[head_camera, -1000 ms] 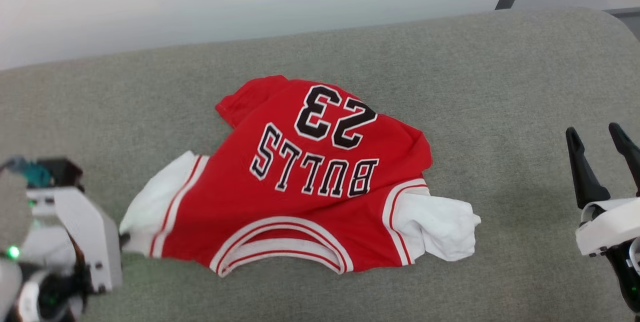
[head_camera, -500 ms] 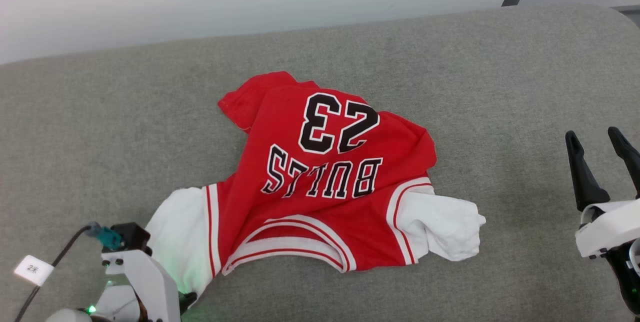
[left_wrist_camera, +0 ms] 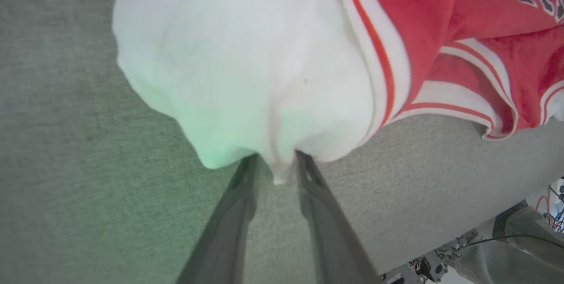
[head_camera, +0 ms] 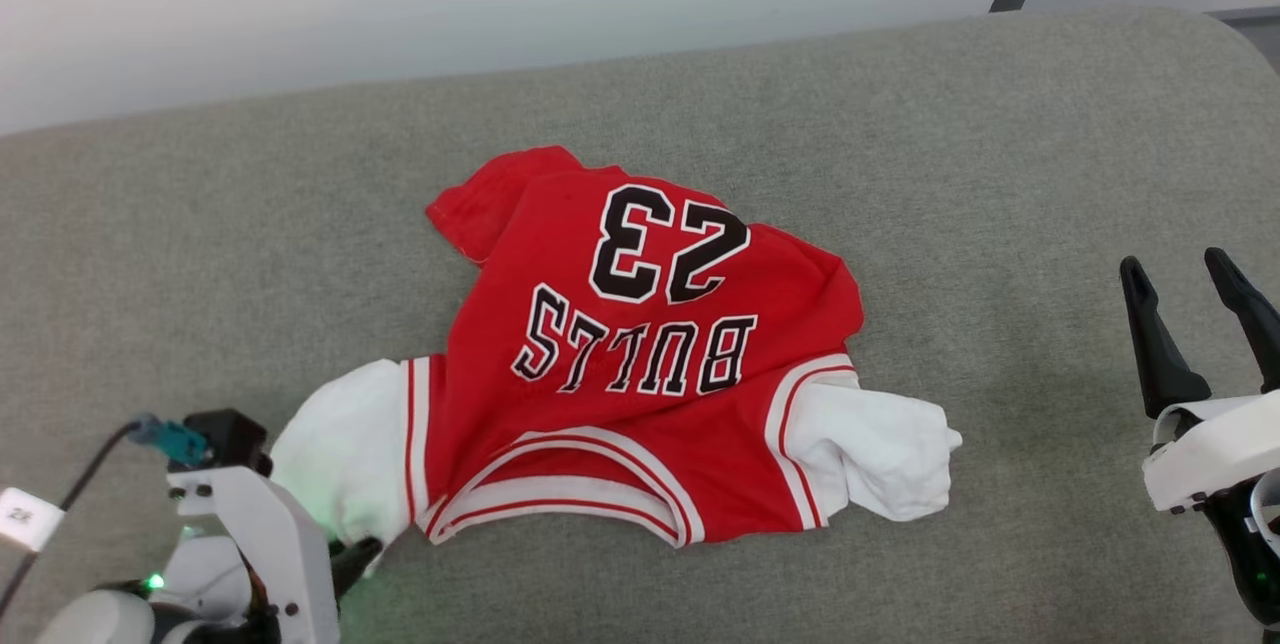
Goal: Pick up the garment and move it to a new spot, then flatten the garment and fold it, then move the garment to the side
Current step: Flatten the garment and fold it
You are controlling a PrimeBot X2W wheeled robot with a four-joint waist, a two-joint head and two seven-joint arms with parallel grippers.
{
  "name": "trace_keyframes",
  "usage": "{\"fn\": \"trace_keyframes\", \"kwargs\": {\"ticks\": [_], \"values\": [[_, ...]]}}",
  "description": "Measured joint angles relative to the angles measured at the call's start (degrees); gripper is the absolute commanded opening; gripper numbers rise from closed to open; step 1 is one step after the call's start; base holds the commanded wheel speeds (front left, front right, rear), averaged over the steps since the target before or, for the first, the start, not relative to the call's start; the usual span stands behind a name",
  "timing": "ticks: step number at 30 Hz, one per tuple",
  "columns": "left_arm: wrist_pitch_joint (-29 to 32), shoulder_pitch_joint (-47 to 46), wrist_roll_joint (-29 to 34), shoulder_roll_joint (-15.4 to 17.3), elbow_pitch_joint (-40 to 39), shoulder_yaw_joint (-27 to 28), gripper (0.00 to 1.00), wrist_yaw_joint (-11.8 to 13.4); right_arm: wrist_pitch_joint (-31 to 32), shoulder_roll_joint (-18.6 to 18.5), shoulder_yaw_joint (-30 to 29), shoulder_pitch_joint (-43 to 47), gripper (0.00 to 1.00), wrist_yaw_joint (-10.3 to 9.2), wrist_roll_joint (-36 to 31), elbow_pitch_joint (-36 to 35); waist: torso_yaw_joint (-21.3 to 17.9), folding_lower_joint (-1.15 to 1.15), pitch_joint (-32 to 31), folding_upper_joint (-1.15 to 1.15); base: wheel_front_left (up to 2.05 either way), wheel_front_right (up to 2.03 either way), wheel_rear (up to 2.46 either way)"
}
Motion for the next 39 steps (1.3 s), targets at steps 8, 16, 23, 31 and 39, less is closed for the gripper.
{"fn": "trace_keyframes", "kwargs": {"ticks": [8,16,23,31,39], "values": [[-0.67,0.58,0.86,2.08,-4.76,1.46,1.00,1.34,0.18,-0.30,-0.46,0.83,1.00,0.00,0.05,-0.86,0.41,0.00,-2.14,0.00,0.00,0.00,0.00],[-3.65,2.14,0.13,2.01,-7.58,4.34,1.00,1.99,0.02,-0.27,-1.49,3.92,1.00,0.00,-0.37,-1.83,1.11,0.00,-6.00,0.00,0.00,0.00,0.00],[-9.50,2.02,1.51,2.58,-6.15,6.81,1.00,-0.34,0.51,1.02,-2.08,7.32,1.00,0.00,-0.98,-3.68,1.58,0.00,-9.44,0.00,0.00,0.00,0.00],[-13.74,-2.37,3.86,1.87,0.96,5.22,1.00,-4.67,0.22,2.02,-2.12,9.60,1.00,0.00,-1.36,-5.91,1.56,0.00,-11.06,0.00,0.00,0.00,0.00],[-8.91,-7.74,3.38,1.16,10.39,1.24,1.00,-8.70,0.69,3.05,-2.83,10.63,1.00,0.00,-1.36,-8.05,0.85,0.00,-9.47,0.00,0.00,0.00,0.00]]}}
